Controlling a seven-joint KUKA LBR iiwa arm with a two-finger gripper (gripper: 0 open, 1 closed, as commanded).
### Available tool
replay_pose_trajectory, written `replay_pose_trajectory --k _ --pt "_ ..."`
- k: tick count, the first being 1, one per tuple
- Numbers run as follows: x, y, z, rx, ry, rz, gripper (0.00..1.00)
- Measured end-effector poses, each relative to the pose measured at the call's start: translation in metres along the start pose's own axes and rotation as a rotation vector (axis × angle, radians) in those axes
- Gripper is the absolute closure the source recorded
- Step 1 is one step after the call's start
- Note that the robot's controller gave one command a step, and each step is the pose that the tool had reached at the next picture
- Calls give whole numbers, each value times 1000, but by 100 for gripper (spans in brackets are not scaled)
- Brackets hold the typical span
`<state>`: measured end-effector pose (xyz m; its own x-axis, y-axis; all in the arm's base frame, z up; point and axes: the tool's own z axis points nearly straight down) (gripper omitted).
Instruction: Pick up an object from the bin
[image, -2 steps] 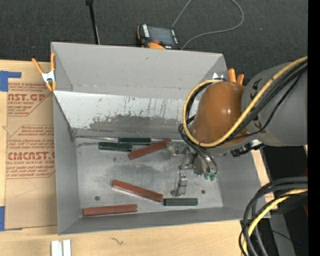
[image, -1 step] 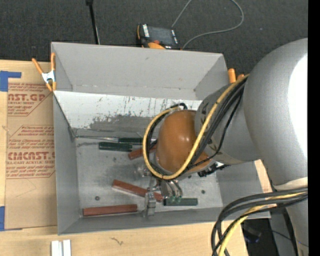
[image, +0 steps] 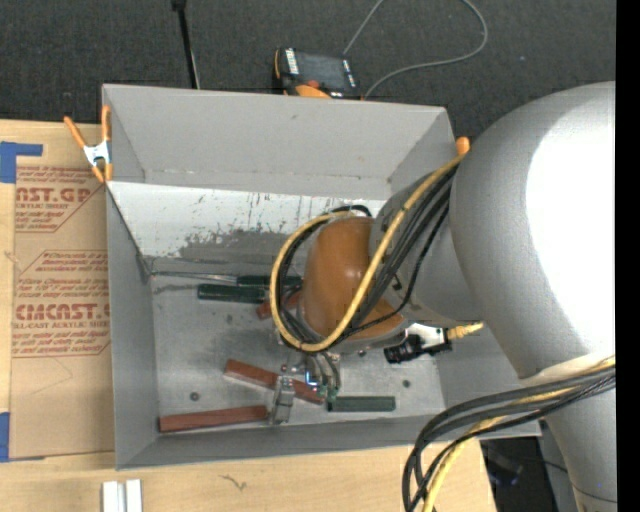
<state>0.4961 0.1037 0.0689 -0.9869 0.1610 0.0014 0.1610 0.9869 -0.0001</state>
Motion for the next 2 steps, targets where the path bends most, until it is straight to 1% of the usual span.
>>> replay_pose_trajectory --k 1,2 --pt "0 0 -1 -1 0 0 100" --pt "-25 31 -155 -5 -11 -15 100"
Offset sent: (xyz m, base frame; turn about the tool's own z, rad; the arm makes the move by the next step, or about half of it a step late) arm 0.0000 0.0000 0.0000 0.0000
